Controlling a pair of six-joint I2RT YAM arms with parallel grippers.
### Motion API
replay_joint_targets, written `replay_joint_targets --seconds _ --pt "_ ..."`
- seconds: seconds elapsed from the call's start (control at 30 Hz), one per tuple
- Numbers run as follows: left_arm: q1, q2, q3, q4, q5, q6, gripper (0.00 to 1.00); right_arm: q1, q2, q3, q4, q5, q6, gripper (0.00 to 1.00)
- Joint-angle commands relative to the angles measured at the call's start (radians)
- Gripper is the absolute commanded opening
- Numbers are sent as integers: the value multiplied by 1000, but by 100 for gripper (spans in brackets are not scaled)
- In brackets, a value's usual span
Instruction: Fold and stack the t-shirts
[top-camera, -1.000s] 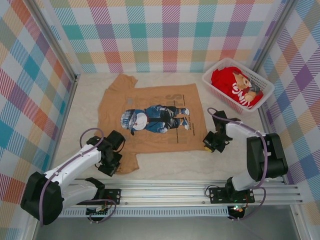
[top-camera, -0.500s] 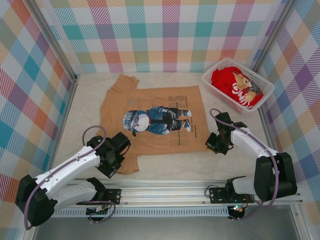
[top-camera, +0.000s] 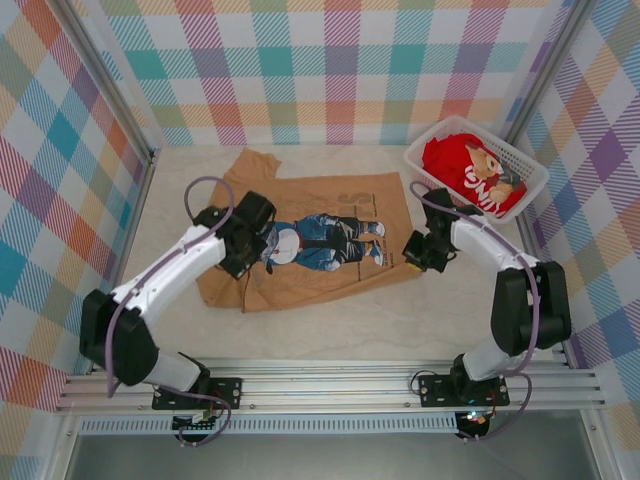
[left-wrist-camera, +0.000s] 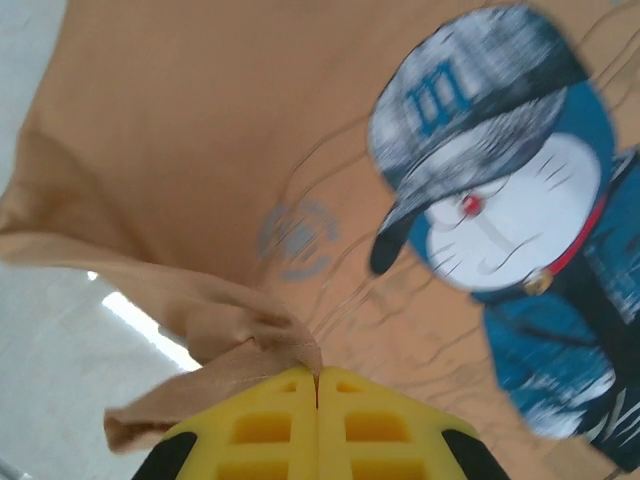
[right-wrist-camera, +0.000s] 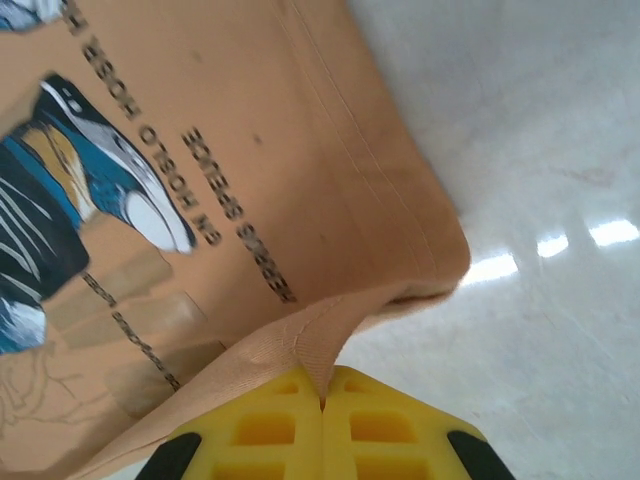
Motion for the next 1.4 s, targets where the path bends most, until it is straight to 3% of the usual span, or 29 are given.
replay_joint_targets --seconds 0.0,0.23,0.43,1.37 --pt "62 80 128 40 -28 185 0 -13 50 81 -35 4 -30 0" --pt "154 231 313 63 -21 299 0 -23 157 238 -47 24 -37 0" --pt "196 298 404 58 -42 318 0 -31 232 331 -49 26 -36 0" --pt "252 395 495 56 -103 387 0 -57 376 454 -62 37 -45 0"
